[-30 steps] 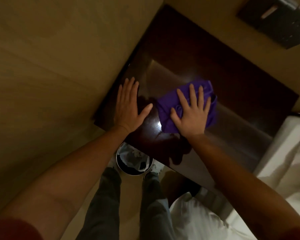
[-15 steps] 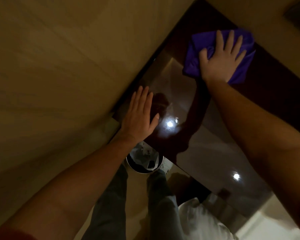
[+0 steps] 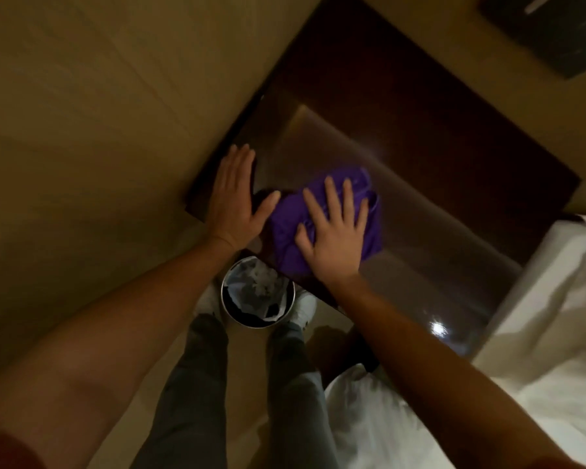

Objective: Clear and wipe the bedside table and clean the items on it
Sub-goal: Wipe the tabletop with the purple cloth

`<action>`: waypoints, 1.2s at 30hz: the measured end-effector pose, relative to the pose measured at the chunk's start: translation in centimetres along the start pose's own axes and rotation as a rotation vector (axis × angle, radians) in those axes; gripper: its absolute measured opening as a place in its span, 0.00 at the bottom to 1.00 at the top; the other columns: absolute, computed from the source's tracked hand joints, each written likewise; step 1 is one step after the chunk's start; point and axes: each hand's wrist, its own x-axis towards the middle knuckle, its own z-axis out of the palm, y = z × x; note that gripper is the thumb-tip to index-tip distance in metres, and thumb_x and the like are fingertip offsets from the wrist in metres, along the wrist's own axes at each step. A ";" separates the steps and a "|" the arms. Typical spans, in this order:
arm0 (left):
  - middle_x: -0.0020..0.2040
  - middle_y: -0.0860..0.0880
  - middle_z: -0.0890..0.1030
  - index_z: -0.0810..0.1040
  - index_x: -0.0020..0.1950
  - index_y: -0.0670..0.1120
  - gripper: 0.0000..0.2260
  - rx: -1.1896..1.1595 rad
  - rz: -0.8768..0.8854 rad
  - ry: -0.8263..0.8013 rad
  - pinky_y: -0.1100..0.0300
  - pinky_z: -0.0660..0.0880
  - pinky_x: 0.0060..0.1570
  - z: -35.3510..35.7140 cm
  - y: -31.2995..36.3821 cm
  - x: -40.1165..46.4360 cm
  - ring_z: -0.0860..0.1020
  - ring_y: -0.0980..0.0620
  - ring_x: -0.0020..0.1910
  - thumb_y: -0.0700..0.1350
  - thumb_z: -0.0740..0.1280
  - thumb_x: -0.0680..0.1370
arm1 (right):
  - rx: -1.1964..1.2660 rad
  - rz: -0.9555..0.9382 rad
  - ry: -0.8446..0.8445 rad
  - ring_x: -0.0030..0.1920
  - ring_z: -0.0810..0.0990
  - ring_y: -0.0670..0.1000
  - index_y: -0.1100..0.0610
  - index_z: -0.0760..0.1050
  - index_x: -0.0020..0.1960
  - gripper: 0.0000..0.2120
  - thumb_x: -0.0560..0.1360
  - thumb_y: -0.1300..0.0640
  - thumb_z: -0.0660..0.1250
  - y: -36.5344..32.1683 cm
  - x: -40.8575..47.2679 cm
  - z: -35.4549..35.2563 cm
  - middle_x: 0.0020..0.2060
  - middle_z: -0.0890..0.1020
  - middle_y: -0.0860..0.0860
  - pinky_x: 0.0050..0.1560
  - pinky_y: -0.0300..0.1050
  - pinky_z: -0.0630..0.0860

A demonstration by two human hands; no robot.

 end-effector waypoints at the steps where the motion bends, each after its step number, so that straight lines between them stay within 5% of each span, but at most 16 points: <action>1: 0.79 0.35 0.62 0.63 0.78 0.33 0.34 0.070 0.022 -0.003 0.38 0.57 0.77 0.2 -0.1 0.0 0.58 0.36 0.80 0.59 0.57 0.83 | 0.036 -0.013 -0.009 0.82 0.56 0.63 0.47 0.70 0.78 0.28 0.79 0.43 0.62 0.1 -1.2 -0.1 0.81 0.64 0.55 0.77 0.71 0.54; 7: 0.83 0.38 0.55 0.59 0.80 0.37 0.32 0.307 0.056 -0.097 0.41 0.48 0.80 1.3 1.2 0.3 0.50 0.39 0.83 0.59 0.50 0.85 | 0.141 0.044 -0.038 0.80 0.63 0.61 0.54 0.77 0.71 0.22 0.77 0.56 0.66 4.2 -0.9 -2.4 0.77 0.72 0.55 0.76 0.67 0.61; 13: 0.83 0.40 0.53 0.55 0.82 0.40 0.31 0.344 0.046 -0.099 0.42 0.47 0.81 3.6 5.5 2.2 0.48 0.41 0.83 0.58 0.49 0.85 | -0.015 0.498 -0.002 0.83 0.51 0.60 0.44 0.65 0.80 0.28 0.82 0.42 0.62 17.3 -1.8 -4.6 0.83 0.57 0.52 0.79 0.66 0.49; 22: 0.83 0.40 0.55 0.57 0.81 0.41 0.31 0.548 -0.032 -0.013 0.43 0.48 0.81 6.2 5.6 2.5 0.51 0.42 0.83 0.60 0.50 0.85 | 0.097 0.859 0.123 0.84 0.49 0.60 0.43 0.61 0.82 0.32 0.79 0.38 0.56 26.4 3.1 -5.7 0.84 0.55 0.52 0.79 0.68 0.49; 28: 0.83 0.41 0.55 0.58 0.81 0.41 0.29 0.515 -0.043 -0.018 0.44 0.48 0.81 6.1 5.8 2.6 0.51 0.43 0.83 0.59 0.45 0.87 | 0.038 0.468 0.051 0.83 0.52 0.61 0.44 0.64 0.81 0.34 0.76 0.35 0.58 18.3 3.3 -4.0 0.83 0.58 0.53 0.80 0.67 0.50; 36: 0.83 0.41 0.55 0.56 0.81 0.41 0.26 0.511 -0.048 -0.011 0.42 0.50 0.81 6.0 5.8 2.6 0.51 0.42 0.83 0.53 0.50 0.86 | 0.101 0.153 0.007 0.83 0.50 0.63 0.46 0.65 0.80 0.33 0.78 0.38 0.63 5.6 -7.8 0.8 0.83 0.59 0.55 0.78 0.71 0.51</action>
